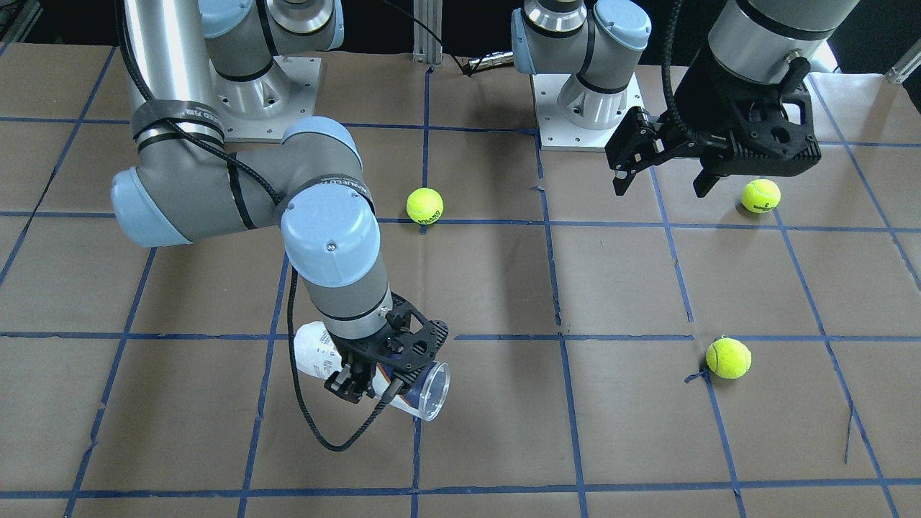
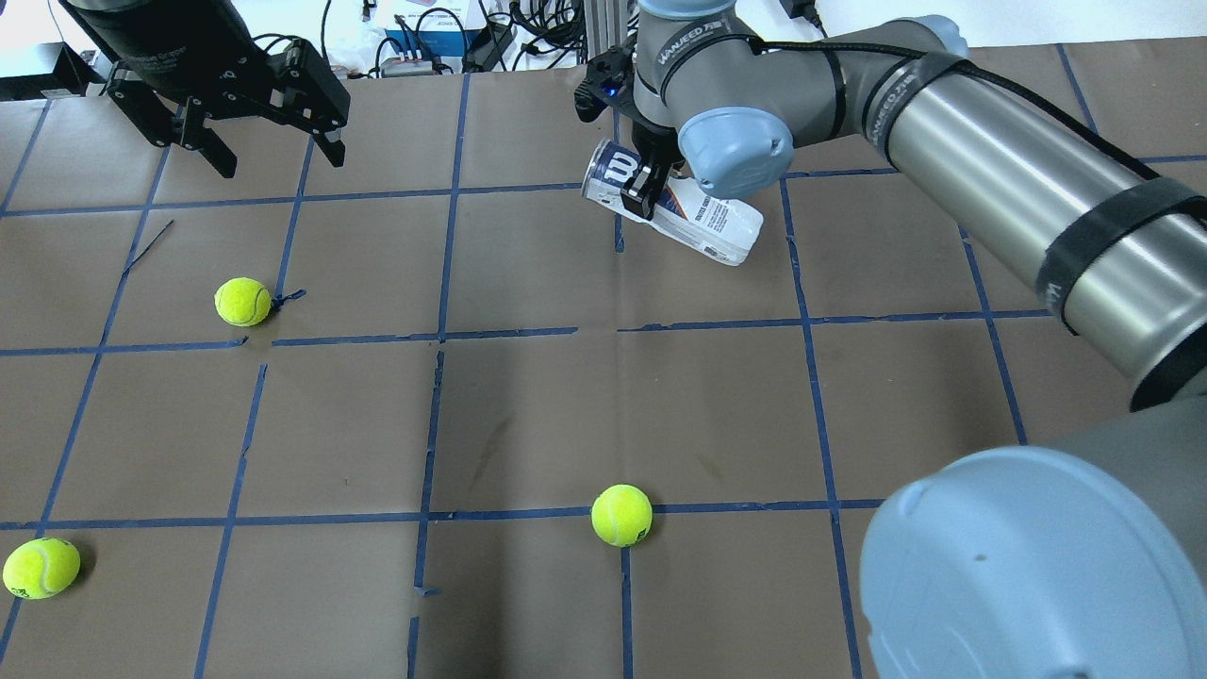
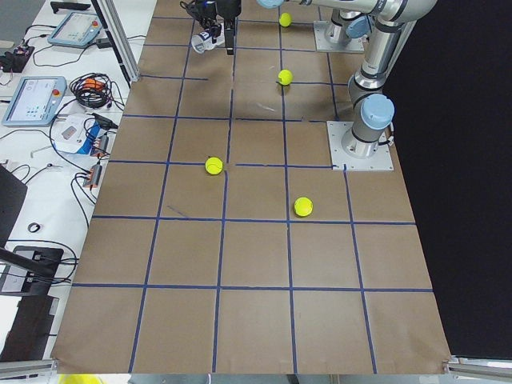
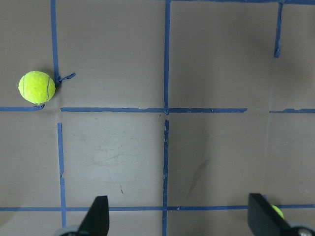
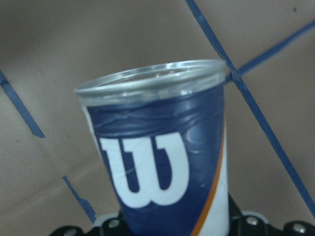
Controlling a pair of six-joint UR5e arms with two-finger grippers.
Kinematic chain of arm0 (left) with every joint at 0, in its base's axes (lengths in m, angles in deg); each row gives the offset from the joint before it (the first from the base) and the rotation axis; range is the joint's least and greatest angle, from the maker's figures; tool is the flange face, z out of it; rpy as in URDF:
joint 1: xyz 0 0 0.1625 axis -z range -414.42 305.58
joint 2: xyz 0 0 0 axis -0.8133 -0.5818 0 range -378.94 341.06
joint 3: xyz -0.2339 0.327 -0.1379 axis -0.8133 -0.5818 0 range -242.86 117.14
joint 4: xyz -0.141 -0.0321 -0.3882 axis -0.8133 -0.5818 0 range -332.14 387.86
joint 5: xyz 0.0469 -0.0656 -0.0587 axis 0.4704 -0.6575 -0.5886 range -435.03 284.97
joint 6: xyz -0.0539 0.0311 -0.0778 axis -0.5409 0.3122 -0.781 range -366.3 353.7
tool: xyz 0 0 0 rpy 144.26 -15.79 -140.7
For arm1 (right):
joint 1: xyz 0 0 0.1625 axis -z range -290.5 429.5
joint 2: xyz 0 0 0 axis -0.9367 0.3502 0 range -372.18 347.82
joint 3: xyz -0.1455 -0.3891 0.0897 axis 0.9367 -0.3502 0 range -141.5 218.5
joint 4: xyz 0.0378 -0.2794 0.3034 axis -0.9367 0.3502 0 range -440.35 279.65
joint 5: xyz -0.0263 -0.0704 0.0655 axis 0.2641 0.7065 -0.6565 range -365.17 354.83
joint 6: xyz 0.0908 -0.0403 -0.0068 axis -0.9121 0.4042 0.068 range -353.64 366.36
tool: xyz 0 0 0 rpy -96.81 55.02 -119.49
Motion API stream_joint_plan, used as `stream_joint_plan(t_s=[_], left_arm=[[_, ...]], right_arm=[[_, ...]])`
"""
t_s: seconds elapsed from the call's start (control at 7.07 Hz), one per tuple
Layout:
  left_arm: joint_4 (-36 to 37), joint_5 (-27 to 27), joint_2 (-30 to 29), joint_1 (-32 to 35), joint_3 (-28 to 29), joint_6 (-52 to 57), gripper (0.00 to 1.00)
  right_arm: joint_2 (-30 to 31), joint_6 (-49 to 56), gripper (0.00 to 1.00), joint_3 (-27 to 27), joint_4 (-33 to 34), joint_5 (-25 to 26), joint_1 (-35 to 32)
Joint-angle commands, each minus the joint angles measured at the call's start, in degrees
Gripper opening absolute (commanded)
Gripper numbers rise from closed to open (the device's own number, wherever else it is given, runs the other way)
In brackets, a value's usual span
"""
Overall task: Lift up tennis ball bucket
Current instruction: 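Carry the can with the right gripper toward the left arm's side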
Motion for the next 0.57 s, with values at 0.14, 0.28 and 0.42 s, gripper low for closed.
stream_joint_plan(t_s=[0.14, 0.28, 0.42], left_arm=[[0.0, 0.0, 0.0, 0.0, 0.0, 0.0, 1.00], [0.0, 0.0, 0.0, 0.0, 0.0, 0.0, 1.00], [0.0, 0.0, 0.0, 0.0, 0.0, 0.0, 1.00]], right_arm=[[-4.6, 7.0, 0.64, -0.1, 5.6, -2.1, -2.2], [-4.6, 9.8, 0.64, -0.1, 5.6, -2.1, -2.4], [-4.7, 11.0, 0.64, -0.1, 5.6, -2.0, -2.5]])
